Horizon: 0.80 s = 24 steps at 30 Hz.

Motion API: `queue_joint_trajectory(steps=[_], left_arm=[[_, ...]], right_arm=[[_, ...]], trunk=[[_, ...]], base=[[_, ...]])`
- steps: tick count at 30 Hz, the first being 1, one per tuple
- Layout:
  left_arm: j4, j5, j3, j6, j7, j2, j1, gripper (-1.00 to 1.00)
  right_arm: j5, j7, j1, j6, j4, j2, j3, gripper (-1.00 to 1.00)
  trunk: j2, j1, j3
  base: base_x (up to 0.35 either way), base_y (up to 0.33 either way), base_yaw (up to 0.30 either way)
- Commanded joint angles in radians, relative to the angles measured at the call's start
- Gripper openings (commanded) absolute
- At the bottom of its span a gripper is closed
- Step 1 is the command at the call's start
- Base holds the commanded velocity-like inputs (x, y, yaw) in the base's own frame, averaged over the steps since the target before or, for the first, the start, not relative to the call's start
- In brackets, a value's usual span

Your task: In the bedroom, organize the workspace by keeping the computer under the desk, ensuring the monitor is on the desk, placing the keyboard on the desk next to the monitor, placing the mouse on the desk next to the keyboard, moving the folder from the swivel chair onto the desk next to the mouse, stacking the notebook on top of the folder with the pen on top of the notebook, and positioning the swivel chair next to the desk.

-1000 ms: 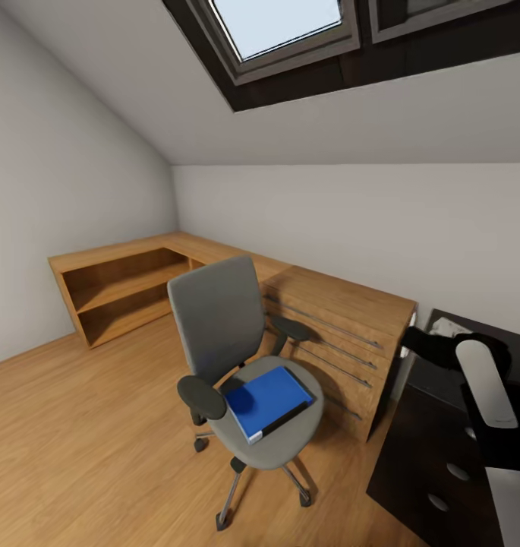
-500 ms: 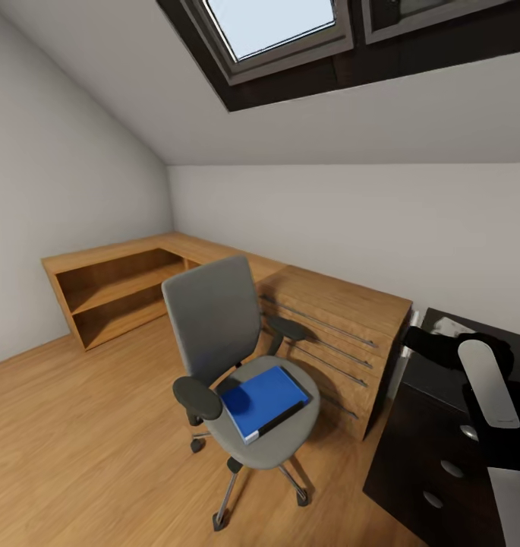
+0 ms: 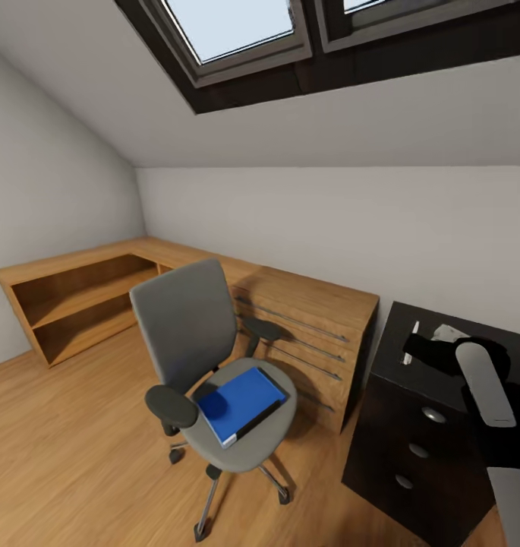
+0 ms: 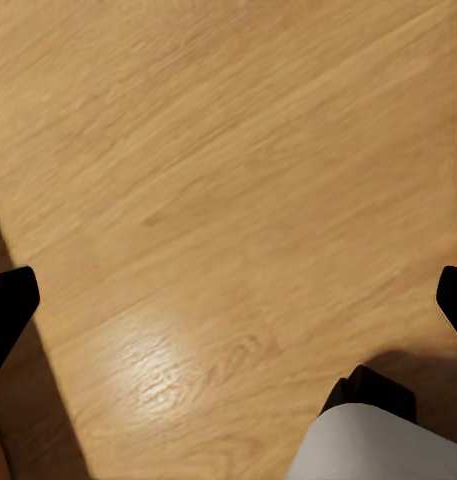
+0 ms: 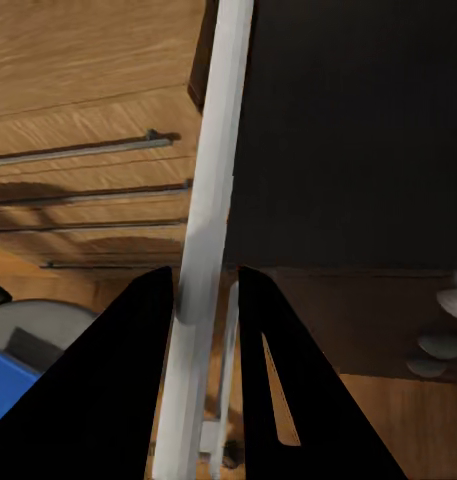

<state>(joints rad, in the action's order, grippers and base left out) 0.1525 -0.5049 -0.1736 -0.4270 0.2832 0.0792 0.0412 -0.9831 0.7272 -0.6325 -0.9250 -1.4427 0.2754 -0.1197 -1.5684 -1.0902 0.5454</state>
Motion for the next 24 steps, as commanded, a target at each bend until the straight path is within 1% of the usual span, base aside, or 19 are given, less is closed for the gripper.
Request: queue_joint_trajectory(steps=[1,4,10,14,15,16,20,24], left_arm=[[0.0,-0.003,-0.009,-0.002,0.007,-0.001,0.0,1.0],[0.0,-0.002,-0.01,-0.003,0.007,-0.003,0.0,1.0],[-0.001,-0.002,-0.01,-0.003,0.007,-0.014,0.0,1.0],[-0.001,-0.004,-0.01,-0.003,0.006,-0.017,0.0,1.0],[-0.001,-0.004,-0.008,-0.003,0.005,-0.018,0.0,1.0],[-0.001,-0.004,-0.008,-0.003,0.005,-0.018,0.0,1.0],[-0.001,-0.005,-0.008,-0.003,0.005,-0.018,0.0,1.0],[-0.001,-0.004,-0.008,-0.003,0.005,-0.019,0.0,1.0]], right_arm=[[-0.011,0.011,-0.001,-0.001,0.008,0.0,0.001,-1.0],[-0.006,0.011,-0.001,0.0,0.031,-0.001,0.001,-1.0],[0.038,0.006,-0.001,0.004,0.048,-0.002,0.003,-1.0],[0.053,0.001,-0.001,0.019,0.054,-0.003,0.008,-1.0],[0.065,-0.001,-0.001,0.054,0.086,-0.003,0.01,-1.0],[0.069,-0.001,-0.001,0.059,0.097,-0.003,0.01,-1.0],[0.074,-0.002,-0.001,0.068,0.13,-0.002,0.011,-1.0],[0.075,-0.008,-0.002,0.088,0.18,-0.002,0.012,-1.0]], trunk=[[-0.001,0.0,0.0],[-0.001,0.0,-0.001],[-0.001,0.0,-0.004],[-0.001,0.0,-0.004],[-0.001,0.0,-0.004],[-0.001,0.0,-0.004],[-0.001,0.0,-0.004],[-0.001,0.0,-0.004]], base=[[0.0,0.0,-0.248],[0.0,0.0,-0.248],[0.036,-0.004,-0.208],[0.221,-0.077,-0.036],[0.045,-0.018,-0.004],[0.029,-0.011,-0.003],[0.047,-0.005,-0.001],[0.209,-0.001,0.0]])
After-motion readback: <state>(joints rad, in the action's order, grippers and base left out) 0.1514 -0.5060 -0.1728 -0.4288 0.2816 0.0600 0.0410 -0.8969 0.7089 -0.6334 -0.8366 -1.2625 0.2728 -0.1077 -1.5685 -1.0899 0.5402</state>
